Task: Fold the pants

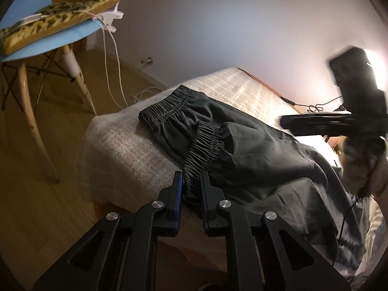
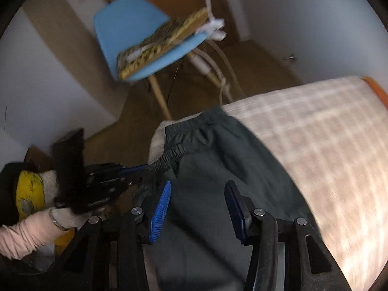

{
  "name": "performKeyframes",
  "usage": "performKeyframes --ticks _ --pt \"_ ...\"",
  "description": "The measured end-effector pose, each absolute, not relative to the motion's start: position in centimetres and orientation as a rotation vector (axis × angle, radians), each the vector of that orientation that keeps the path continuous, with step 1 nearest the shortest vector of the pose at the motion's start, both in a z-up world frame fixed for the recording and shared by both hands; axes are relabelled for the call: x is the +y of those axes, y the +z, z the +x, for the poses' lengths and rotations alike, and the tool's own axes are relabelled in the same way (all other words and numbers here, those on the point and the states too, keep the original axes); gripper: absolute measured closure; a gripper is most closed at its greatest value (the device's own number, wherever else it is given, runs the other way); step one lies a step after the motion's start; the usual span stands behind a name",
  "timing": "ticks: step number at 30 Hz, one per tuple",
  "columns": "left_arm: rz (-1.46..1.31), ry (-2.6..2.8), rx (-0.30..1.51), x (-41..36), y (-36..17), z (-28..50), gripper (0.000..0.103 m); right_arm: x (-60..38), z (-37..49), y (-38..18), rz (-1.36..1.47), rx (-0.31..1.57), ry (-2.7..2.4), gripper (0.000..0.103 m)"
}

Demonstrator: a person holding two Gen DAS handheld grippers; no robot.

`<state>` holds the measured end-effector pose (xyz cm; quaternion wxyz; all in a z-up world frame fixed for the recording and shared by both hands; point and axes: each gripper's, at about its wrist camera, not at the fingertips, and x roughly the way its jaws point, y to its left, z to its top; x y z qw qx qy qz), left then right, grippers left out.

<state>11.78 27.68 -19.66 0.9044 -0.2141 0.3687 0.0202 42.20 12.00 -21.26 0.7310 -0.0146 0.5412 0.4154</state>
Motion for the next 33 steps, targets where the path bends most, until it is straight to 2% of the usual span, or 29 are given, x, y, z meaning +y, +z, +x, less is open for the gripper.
performKeyframes --ticks 4,7,10,12,13,15,16,19,25,26,27,28,29,33 --pt "-0.365 0.037 0.742 26.9 -19.4 11.5 0.092 14.8 43.5 -24.2 -0.077 1.232 0.931 0.054" --pt "-0.296 0.036 0.729 26.2 -19.2 11.3 0.092 15.8 44.7 -26.2 -0.077 1.275 0.926 0.047" --pt "-0.271 0.036 0.721 26.0 -19.0 11.5 0.093 16.2 45.2 -27.2 -0.055 1.322 0.954 0.047" --pt "-0.250 0.035 0.710 25.9 -18.7 11.6 0.093 16.2 44.8 -27.1 -0.045 1.333 0.985 0.060" --pt "-0.235 0.037 0.706 25.9 -18.6 11.7 0.094 16.3 44.5 -27.1 -0.032 1.345 1.017 0.073" --pt "-0.201 0.040 0.696 25.8 -18.2 11.8 0.094 16.4 43.7 -26.9 -0.069 1.343 1.033 0.083" --pt "-0.186 0.041 0.691 25.7 -18.0 12.0 0.094 16.7 43.3 -26.7 -0.109 1.336 1.030 0.097" --pt "-0.153 0.034 0.676 25.9 -17.2 12.6 0.094 16.8 42.5 -24.9 -0.181 1.266 0.985 0.103" --pt "-0.109 0.045 0.653 27.1 -16.0 14.9 0.095 15.4 44.5 -20.3 -0.085 1.143 0.940 0.103" --pt "-0.103 0.047 0.653 27.3 -16.1 15.0 0.095 15.2 45.0 -20.3 -0.056 1.150 0.960 0.102" --pt "-0.095 0.045 0.656 27.2 -16.2 14.9 0.095 15.1 45.5 -20.6 -0.027 1.164 0.968 0.096" --pt "-0.082 0.044 0.659 27.1 -16.5 14.8 0.095 14.7 45.6 -21.0 -0.030 1.178 0.950 0.066" --pt "-0.067 0.046 0.668 27.0 -16.8 14.7 0.095 14.5 45.7 -21.5 -0.041 1.191 0.926 0.047" --pt "-0.084 0.055 0.723 27.5 -19.1 14.4 0.095 14.2 46.0 -24.9 -0.070 1.251 0.909 0.051"
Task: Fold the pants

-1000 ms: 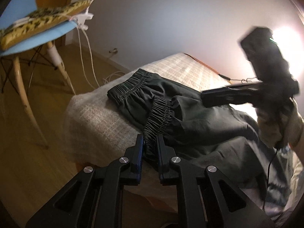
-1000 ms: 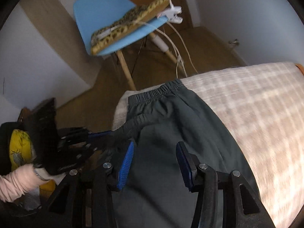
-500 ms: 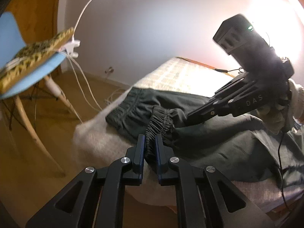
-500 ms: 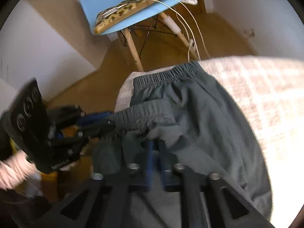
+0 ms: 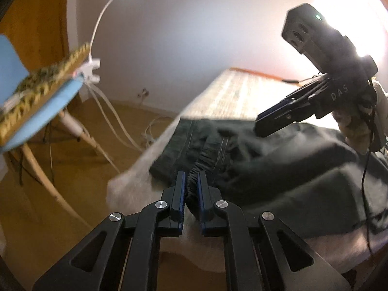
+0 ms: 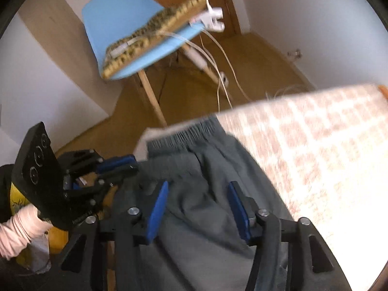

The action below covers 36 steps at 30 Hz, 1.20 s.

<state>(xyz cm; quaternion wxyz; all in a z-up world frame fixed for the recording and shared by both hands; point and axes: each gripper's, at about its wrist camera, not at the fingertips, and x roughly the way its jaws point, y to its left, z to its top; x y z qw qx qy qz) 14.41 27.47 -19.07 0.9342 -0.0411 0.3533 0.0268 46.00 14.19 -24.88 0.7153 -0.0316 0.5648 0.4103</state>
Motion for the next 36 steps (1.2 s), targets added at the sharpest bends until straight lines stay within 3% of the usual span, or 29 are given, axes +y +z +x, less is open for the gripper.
performKeyframes --ticks 7,15,16,17,20,28,36 --pt "-0.095 0.067 0.720 27.3 -20.0 13.6 0.095 14.4 46.2 -25.9 0.017 1.240 0.979 0.060" --pt "-0.095 0.071 0.717 27.3 -20.1 13.7 0.095 18.5 46.0 -27.5 -0.124 1.290 0.962 0.055" --pt "-0.095 0.072 0.716 27.2 -20.1 13.6 0.095 18.6 45.6 -27.4 -0.132 1.266 0.956 0.058" --pt "-0.096 0.073 0.716 27.2 -20.1 13.6 0.095 18.7 45.2 -27.3 -0.138 1.265 0.953 0.078" --pt "-0.094 0.071 0.695 27.0 -19.3 13.4 0.095 19.1 43.7 -26.7 -0.196 1.243 0.931 0.100" --pt "-0.029 0.060 0.606 26.7 -15.8 16.0 0.095 17.2 44.6 -21.0 -0.202 1.049 0.885 0.103" --pt "-0.058 0.115 0.663 30.4 -16.8 19.5 0.095 20.2 50.0 -22.6 -0.199 1.057 0.826 0.103"
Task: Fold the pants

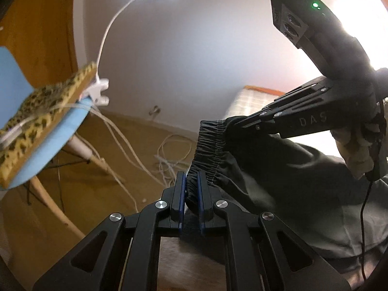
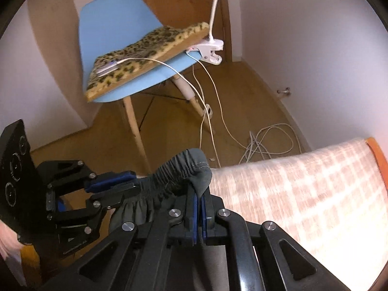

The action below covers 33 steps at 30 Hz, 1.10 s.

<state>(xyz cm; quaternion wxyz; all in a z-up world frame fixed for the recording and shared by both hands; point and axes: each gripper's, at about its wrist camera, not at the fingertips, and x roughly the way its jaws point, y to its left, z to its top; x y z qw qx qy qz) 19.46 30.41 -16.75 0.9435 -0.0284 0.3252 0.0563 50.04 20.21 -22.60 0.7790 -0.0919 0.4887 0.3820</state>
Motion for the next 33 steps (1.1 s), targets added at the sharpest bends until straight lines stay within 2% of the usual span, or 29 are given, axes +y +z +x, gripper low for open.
performKeyframes --ticks 3,4,6,7,9,11,12,14,17,31,33 --pt "-0.074 0.100 0.713 31.0 -17.8 19.9 0.095 21.6 50.0 -24.5 -0.243 1.099 0.840 0.103" --pt "-0.072 0.094 0.727 31.0 -18.2 19.9 0.095 21.5 49.9 -24.9 -0.246 1.109 0.839 0.100" --pt "-0.078 0.094 0.746 31.2 -18.6 19.8 0.093 21.2 49.6 -25.1 -0.235 1.123 0.824 0.087" --pt "-0.089 0.098 0.750 31.3 -18.7 19.7 0.091 21.1 49.4 -25.1 -0.225 1.126 0.823 0.070" --pt "-0.130 0.109 0.748 31.8 -18.5 19.1 0.086 20.2 49.1 -24.3 -0.214 1.104 0.796 0.066" --pt "-0.150 0.125 0.739 32.1 -17.9 18.6 0.062 18.8 48.9 -22.9 -0.187 1.090 0.768 0.061" --pt "-0.157 0.129 0.735 32.2 -17.5 18.4 0.058 18.0 48.7 -22.2 -0.168 1.088 0.763 0.058" --pt "-0.166 0.126 0.724 32.0 -16.6 17.7 0.056 15.9 47.8 -20.3 -0.140 1.065 0.735 0.041" --pt "-0.175 0.108 0.709 31.2 -15.2 17.0 0.056 12.5 45.8 -17.0 -0.113 0.998 0.684 0.031" --pt "-0.120 -0.200 0.619 19.9 -7.5 14.6 0.056 -6.7 31.1 -1.7 -0.003 0.874 0.400 0.030" --pt "-0.115 -0.257 0.620 17.8 -6.8 14.5 0.052 -10.1 28.1 0.4 0.019 0.860 0.341 0.030"
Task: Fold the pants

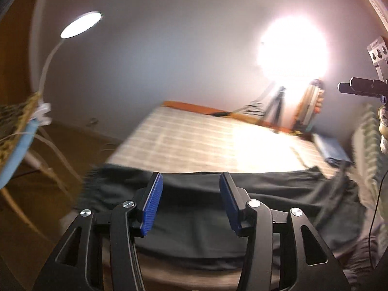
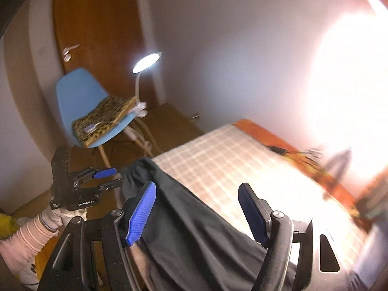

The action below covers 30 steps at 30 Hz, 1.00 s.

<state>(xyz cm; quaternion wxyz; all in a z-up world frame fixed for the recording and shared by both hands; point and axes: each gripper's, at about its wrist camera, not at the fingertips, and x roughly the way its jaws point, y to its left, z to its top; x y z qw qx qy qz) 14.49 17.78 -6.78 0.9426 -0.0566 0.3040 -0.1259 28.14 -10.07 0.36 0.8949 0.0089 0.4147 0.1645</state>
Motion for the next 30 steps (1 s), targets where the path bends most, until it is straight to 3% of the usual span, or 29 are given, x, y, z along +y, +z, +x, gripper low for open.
performKeyframes --ticks 6,11,22,30 --pt "-0.068 -0.400 0.632 10.5 -5.8 13.8 0.043 -18.0 20.1 3.2 0.048 0.854 0.166 0.030" --pt "-0.065 -0.542 0.668 3.7 -5.9 13.6 0.032 -24.9 13.1 2.2 0.106 0.874 0.018 0.030" --pt "-0.002 -0.815 0.782 -13.1 -7.1 14.8 0.032 -41.5 -2.2 -7.0 0.409 0.942 -0.336 0.030" --pt "0.037 -0.926 0.904 -24.3 -9.5 17.5 0.032 -45.5 -8.6 -12.5 0.498 0.974 -0.431 0.030"
